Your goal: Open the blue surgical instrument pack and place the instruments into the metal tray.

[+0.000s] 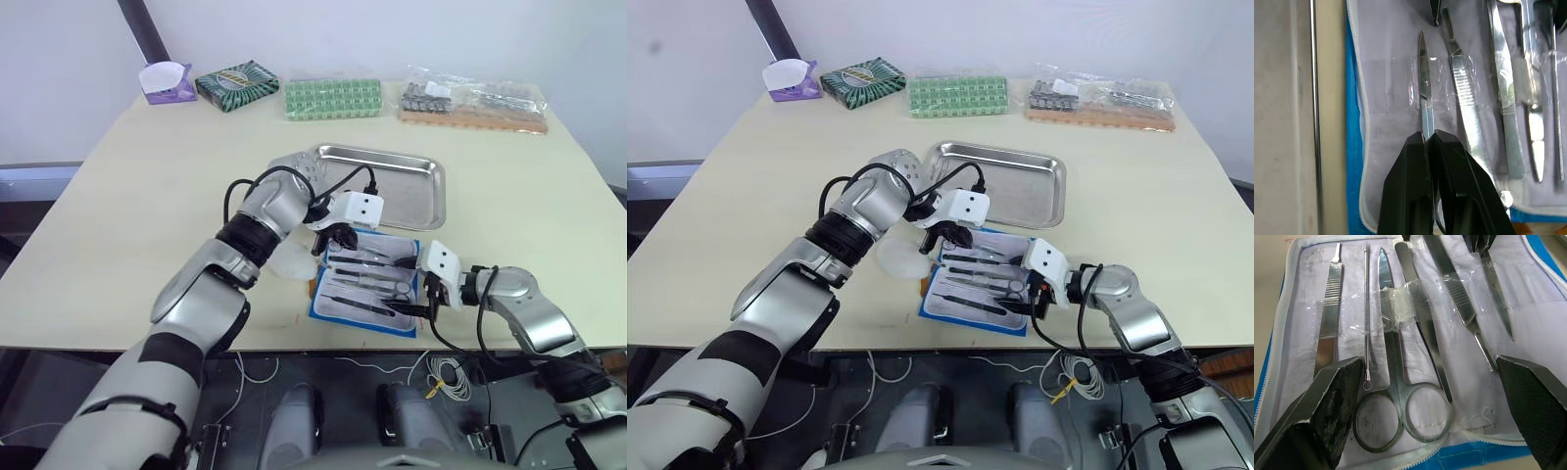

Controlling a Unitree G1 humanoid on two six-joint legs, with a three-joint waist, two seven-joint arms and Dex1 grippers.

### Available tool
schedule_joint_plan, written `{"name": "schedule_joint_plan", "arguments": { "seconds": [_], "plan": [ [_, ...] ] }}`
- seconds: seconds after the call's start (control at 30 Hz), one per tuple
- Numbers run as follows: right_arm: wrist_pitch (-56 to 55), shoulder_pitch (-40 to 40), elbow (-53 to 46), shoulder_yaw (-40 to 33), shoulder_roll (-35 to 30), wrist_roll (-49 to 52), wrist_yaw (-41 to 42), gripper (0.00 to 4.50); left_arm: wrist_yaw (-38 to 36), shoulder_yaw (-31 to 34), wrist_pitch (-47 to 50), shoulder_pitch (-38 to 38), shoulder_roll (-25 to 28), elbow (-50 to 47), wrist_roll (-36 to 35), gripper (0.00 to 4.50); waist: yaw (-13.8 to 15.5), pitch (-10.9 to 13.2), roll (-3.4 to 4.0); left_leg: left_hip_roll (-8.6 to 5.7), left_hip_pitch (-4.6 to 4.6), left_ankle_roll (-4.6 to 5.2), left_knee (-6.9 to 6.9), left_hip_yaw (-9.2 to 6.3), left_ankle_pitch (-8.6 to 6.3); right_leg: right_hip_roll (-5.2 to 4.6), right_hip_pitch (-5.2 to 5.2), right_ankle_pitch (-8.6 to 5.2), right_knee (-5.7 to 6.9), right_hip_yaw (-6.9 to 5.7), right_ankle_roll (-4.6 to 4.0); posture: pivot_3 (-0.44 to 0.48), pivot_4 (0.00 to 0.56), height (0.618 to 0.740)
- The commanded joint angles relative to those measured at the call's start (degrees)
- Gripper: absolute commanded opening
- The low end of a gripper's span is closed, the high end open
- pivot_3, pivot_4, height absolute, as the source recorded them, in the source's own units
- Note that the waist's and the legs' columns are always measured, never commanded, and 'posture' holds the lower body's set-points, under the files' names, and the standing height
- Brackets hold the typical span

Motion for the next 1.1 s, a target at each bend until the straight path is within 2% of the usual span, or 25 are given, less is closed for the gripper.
{"name": "schedule_joint_plan", "arguments": {
  "seconds": [0.03,0.67,1.1],
  "plan": [
    [3.5,2.08,4.35,4.32,0.25,-3.89,-1.45,4.5,1.32,0.55,-1.48,-2.42,0.01,0.27,0.95,0.09,-0.07,0.0,0.0,0.0,0.0,0.0,0.0,0.0,0.0,0.0,0.0,0.0,0.0,0.0,0.0,0.0,0.15,0.74],
    [4.37,1.25,4.95,4.89,1.19,-4.03,-1.63,4.5,-1.12,-0.27,1.98,-4.04,0.54,-1.81,3.91,0.09,-0.67,0.0,0.0,0.02,0.0,0.0,-0.02,-0.03,0.0,0.05,0.0,-0.01,0.01,0.0,0.0,0.0,0.15,0.74],
    [4.55,1.07,5.31,4.98,1.09,-4.16,-1.21,4.5,-2.89,0.4,2.94,-2.84,4.64,-5.01,4.17,0.09,-0.77,0.0,0.0,0.06,0.02,0.0,-0.02,-0.08,0.0,0.07,-0.01,-0.02,0.03,0.02,0.0,0.0,0.15,0.74]
  ]
}}
